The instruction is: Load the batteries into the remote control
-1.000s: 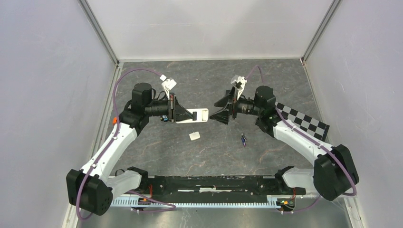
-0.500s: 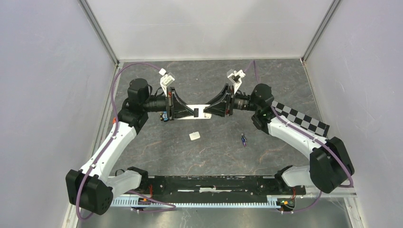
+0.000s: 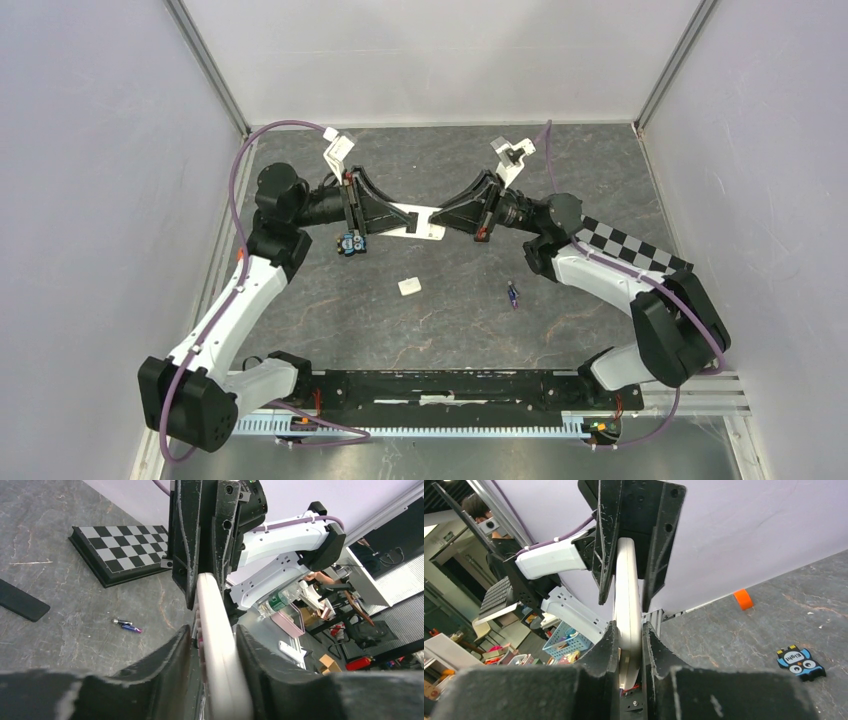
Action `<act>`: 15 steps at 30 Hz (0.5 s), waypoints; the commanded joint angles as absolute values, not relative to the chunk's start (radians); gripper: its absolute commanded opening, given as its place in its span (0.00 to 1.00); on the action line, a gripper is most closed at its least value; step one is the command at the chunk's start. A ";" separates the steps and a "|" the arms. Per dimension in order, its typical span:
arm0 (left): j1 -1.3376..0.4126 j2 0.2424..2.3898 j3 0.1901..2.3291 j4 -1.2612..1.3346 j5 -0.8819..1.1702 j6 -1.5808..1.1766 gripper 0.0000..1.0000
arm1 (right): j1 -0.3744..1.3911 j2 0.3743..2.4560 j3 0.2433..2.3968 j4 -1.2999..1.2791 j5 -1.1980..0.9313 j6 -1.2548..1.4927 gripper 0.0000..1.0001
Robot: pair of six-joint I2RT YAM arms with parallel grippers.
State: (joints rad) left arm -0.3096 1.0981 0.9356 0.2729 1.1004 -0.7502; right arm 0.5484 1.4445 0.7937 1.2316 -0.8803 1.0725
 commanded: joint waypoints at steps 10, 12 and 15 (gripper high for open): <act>-0.310 1.129 1.003 0.137 1.074 -0.691 0.07 | 0.552 1.378 0.880 0.836 -0.794 0.756 0.01; -0.309 1.127 1.016 0.079 1.063 -0.646 0.06 | 0.551 1.360 0.901 0.707 -0.749 0.669 0.21; -0.307 1.122 1.035 0.007 1.025 -0.574 0.02 | 0.540 1.314 0.907 0.547 -0.645 0.559 0.49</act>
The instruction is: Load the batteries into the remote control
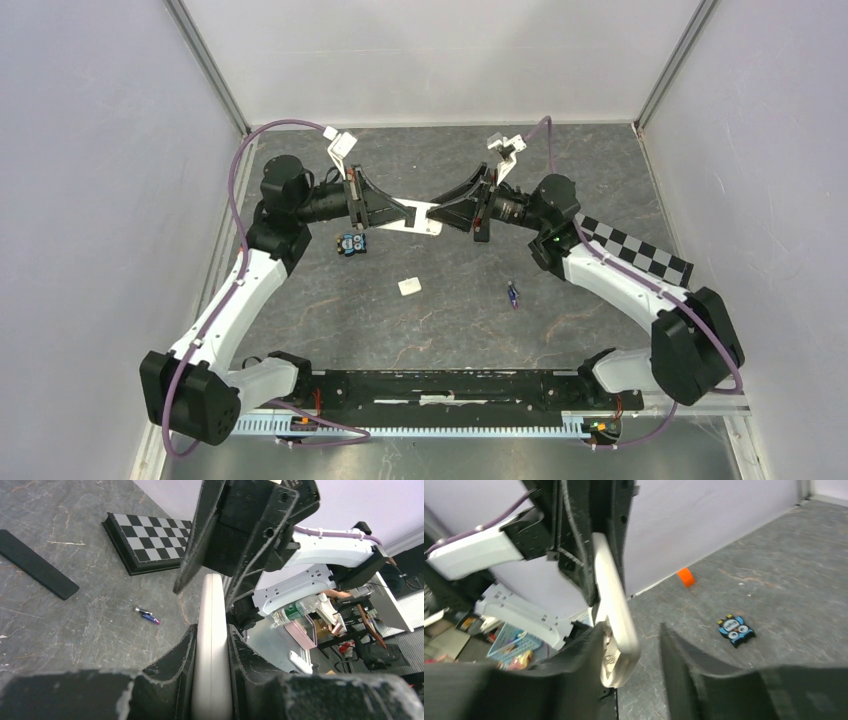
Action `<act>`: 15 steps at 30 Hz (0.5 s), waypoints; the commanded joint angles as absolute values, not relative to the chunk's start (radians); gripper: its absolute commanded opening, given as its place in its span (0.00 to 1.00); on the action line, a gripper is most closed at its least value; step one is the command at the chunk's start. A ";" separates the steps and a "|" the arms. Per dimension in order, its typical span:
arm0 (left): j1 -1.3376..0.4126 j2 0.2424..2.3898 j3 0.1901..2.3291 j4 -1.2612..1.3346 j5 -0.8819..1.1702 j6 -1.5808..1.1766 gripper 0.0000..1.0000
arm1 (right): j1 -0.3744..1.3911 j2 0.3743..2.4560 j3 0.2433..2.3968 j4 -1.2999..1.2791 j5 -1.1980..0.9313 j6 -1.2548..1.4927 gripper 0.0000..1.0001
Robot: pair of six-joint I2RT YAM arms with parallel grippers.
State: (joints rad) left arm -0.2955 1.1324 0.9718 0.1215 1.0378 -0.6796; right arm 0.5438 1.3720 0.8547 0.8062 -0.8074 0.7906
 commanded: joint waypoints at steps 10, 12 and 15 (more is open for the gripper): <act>-0.298 1.093 0.977 -0.130 0.789 -0.431 0.02 | 0.497 1.215 0.907 0.053 -0.315 0.367 0.67; -0.298 1.084 0.954 -0.136 0.740 -0.421 0.02 | 0.497 1.224 0.902 -0.122 -0.186 0.338 0.60; -0.298 1.071 0.933 -0.128 0.707 -0.417 0.02 | 0.498 1.240 0.870 -0.300 0.024 0.343 0.45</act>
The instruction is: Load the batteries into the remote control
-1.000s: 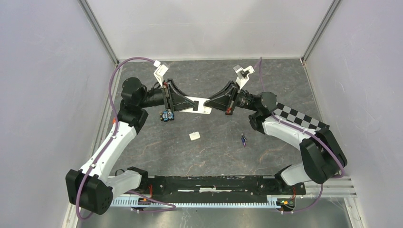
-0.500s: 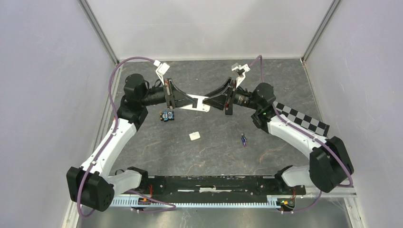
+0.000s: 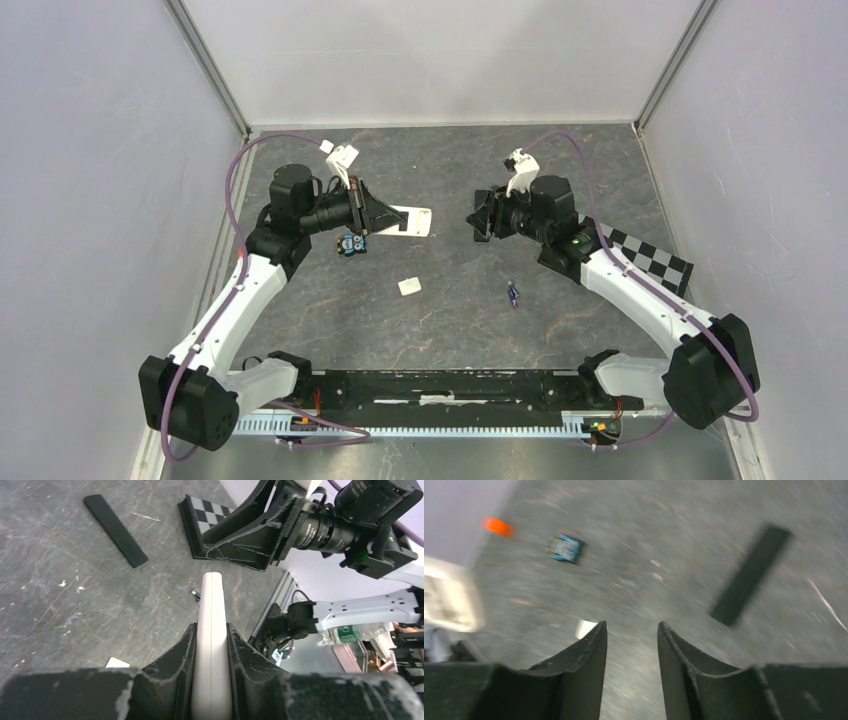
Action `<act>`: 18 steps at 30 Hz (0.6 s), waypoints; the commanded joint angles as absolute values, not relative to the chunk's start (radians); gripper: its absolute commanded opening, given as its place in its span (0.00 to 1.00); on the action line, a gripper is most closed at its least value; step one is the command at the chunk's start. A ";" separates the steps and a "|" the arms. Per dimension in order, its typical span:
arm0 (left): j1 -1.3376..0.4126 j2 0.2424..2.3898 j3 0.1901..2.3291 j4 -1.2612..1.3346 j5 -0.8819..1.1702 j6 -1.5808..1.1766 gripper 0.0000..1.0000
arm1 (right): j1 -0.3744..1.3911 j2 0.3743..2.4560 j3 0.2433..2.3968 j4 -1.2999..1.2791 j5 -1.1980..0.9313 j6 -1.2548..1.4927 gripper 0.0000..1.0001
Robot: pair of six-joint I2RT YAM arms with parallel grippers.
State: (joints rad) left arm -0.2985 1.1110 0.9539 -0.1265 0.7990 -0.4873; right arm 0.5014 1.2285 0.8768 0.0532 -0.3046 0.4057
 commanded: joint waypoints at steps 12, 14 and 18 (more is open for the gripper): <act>-0.298 1.070 0.912 -0.107 0.731 -0.426 0.02 | 0.497 1.375 0.773 -0.431 0.080 0.309 0.42; -0.298 1.068 0.910 -0.107 0.737 -0.429 0.02 | 0.497 1.402 0.777 -0.423 0.071 0.305 0.42; -0.298 1.060 0.901 -0.107 0.739 -0.432 0.02 | 0.497 1.447 0.789 -0.418 0.071 0.304 0.39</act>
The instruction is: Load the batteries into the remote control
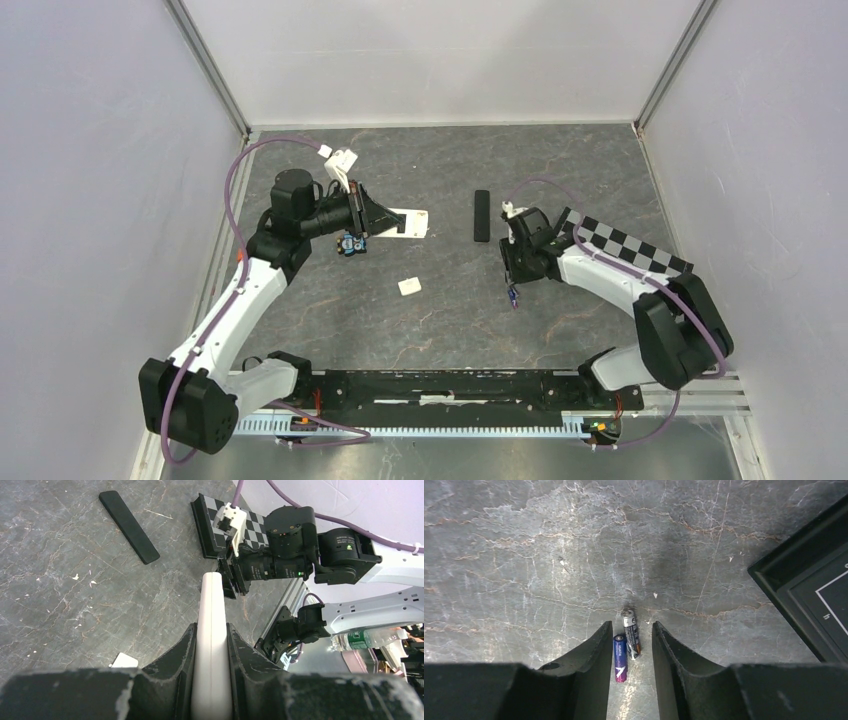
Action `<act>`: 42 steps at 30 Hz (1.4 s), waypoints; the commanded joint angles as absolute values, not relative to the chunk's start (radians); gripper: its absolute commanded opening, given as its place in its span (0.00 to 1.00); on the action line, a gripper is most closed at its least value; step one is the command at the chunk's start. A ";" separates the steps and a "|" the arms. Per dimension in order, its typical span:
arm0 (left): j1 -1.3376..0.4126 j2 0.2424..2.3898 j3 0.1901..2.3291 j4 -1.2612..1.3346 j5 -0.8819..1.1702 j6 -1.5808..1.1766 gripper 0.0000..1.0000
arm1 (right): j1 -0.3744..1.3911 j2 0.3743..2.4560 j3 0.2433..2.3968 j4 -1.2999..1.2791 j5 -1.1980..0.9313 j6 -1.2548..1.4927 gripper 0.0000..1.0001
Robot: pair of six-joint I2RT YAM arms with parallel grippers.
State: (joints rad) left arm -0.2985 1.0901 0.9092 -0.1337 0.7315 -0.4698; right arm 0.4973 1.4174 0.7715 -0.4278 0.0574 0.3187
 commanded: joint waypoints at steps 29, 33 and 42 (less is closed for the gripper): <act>-0.297 1.054 0.838 0.100 0.733 -0.619 0.02 | 0.499 1.378 0.789 -0.247 0.121 0.372 0.01; -0.298 1.049 0.779 0.290 0.718 -0.779 0.02 | 0.499 1.274 0.855 -0.128 0.056 0.429 0.00; -0.299 1.079 0.736 0.598 0.707 -1.043 0.02 | 0.584 1.210 1.034 0.225 -0.136 0.602 0.00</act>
